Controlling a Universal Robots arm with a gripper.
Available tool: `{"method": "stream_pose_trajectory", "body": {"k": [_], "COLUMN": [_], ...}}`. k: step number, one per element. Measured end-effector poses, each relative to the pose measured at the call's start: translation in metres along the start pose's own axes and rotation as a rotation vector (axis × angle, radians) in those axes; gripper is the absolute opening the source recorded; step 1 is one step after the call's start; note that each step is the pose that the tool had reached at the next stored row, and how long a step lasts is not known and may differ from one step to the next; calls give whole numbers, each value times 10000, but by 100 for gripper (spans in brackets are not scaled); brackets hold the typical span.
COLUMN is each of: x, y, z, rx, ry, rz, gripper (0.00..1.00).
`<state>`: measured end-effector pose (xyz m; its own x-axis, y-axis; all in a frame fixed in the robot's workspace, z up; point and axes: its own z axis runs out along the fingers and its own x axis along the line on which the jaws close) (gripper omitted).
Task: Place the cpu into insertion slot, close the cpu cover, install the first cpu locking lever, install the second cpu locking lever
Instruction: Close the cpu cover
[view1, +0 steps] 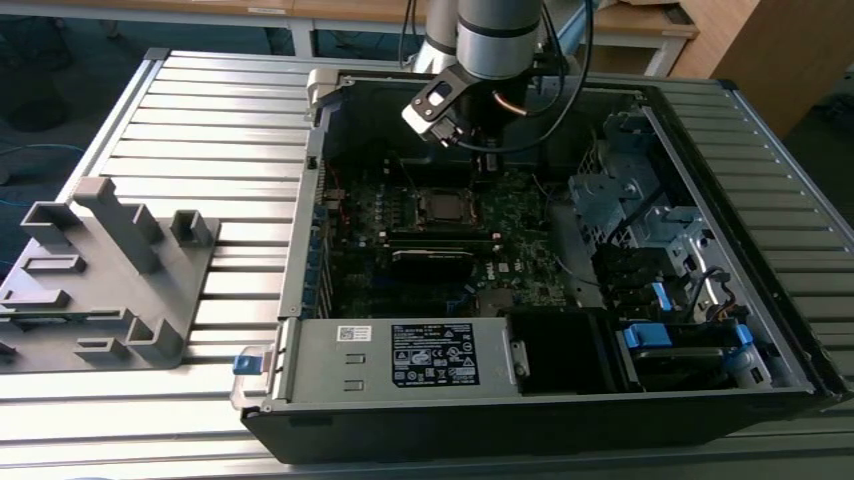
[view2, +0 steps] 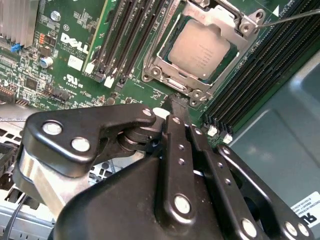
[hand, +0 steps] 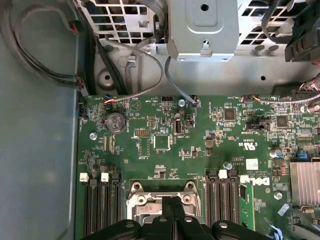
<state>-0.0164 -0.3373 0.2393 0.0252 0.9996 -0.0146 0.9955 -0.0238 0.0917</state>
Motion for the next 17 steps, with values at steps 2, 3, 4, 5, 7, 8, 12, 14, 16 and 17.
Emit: {"method": "stream_pose_trajectory", "body": {"k": [2, 3, 4, 5, 7, 8, 12, 14, 16, 17], "x": [0, 0, 0, 0, 0, 0, 0, 0, 0, 0], "y": [0, -1, -1, -1, -2, -2, -3, -3, -3, -3], "z": [0, 0, 0, 1, 6, 11, 27, 27, 27, 28], "rx": [0, 0, 0, 24, 216, 340, 722, 727, 727, 727], "ry": [0, 0, 0, -1, -4, -8, -18, -20, -18, -17], "rz": [0, 0, 0, 0, -2, -5, -12, -12, -11, -12], "gripper": [11, 11, 11, 11, 11, 11, 11, 11, 11, 11]}}
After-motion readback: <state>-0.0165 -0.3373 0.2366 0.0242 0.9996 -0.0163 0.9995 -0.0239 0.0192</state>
